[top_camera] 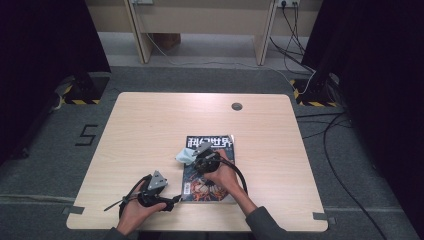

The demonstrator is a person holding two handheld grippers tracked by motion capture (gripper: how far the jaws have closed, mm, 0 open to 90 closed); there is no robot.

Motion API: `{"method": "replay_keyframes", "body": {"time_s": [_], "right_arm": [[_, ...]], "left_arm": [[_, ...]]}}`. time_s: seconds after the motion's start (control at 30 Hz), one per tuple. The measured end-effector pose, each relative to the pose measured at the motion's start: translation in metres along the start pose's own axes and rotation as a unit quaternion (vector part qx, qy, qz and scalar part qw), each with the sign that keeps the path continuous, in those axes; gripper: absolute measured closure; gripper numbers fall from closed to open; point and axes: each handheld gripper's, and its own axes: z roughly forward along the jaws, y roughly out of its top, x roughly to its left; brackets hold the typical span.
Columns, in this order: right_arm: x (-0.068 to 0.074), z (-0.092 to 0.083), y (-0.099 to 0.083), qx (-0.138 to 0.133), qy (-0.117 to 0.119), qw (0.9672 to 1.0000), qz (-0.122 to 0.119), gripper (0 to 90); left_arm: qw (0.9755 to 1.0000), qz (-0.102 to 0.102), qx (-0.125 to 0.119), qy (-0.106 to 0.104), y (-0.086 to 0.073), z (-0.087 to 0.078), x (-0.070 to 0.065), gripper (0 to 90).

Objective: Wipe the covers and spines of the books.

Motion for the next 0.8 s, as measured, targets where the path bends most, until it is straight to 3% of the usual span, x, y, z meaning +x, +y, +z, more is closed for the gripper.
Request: {"method": "replay_keyframes", "body": {"time_s": [0.1, 0.17, 0.27, 0.5, 0.67, 0.8], "right_arm": [[-0.008, -0.003, -0.005, -0.007, -0.005, 0.9999, 0.009, 72.4], [-0.017, -0.008, -0.011, 0.003, -0.029, 0.9994, 0.016, 72.3], [-0.024, -0.012, -0.015, 0.007, -0.042, 0.9988, 0.025, 72.3], [-0.045, -0.027, -0.038, 0.001, -0.068, 0.9966, 0.048, 72.2], [-0.049, -0.033, -0.047, -0.006, -0.068, 0.9959, 0.059, 72.1], [-0.043, -0.032, -0.045, 0.002, -0.077, 0.9961, 0.043, 72.1]], "left_arm": [[1.0, -0.002, 0.004, 0.003, -0.001, 0.001, 0.002, 18.5], [0.9998, -0.001, 0.014, 0.012, -0.002, 0.002, 0.005, 18.2], [0.9994, 0.002, 0.024, 0.025, -0.004, 0.002, 0.008, 18.1], [0.9994, -0.013, 0.018, 0.025, -0.004, 0.005, 0.008, 15.1], [0.9995, -0.013, 0.016, 0.025, -0.004, 0.007, 0.007, 14.3], [0.9994, -0.013, 0.016, 0.027, -0.003, 0.007, 0.007, 14.3]]}}
